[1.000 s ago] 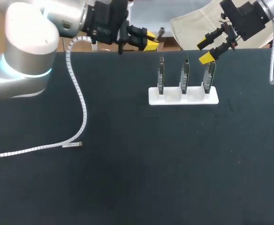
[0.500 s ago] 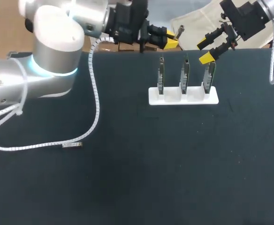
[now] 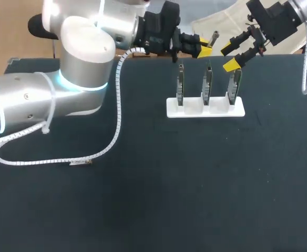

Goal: Pick up the optical module with the left hand, and insert it into the network port with the right hand.

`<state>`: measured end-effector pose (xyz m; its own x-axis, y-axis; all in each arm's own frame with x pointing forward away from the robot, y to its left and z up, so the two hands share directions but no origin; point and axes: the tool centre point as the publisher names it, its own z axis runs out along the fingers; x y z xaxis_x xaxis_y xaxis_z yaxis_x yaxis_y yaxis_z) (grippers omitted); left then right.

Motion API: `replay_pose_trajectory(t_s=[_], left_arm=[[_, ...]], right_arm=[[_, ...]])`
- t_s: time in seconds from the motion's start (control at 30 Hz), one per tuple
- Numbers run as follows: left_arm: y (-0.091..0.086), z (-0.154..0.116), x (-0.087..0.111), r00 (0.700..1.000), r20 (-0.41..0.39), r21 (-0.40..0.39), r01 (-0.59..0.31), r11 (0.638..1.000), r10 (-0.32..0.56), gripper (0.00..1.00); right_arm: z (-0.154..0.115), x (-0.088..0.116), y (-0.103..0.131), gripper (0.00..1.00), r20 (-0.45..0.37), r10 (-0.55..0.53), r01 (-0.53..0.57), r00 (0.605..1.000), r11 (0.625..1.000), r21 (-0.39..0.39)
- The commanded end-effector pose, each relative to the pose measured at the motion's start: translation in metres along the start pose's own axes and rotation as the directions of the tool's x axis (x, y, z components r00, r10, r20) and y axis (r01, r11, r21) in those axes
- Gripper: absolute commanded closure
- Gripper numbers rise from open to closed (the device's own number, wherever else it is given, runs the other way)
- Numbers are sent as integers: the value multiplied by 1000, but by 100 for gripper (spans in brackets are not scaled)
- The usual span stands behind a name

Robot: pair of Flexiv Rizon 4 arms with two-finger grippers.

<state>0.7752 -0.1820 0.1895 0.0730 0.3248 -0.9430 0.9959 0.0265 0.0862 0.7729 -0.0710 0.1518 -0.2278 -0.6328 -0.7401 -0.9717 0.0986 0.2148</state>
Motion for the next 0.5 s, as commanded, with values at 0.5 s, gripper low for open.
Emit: replay_pose_trajectory(t_s=[0.5], left_arm=[[-2,7,4,999,30,-32,37,999,-36,100]], right_arm=[[0,1,2,0,2,-1,1,1000,1000,6]])
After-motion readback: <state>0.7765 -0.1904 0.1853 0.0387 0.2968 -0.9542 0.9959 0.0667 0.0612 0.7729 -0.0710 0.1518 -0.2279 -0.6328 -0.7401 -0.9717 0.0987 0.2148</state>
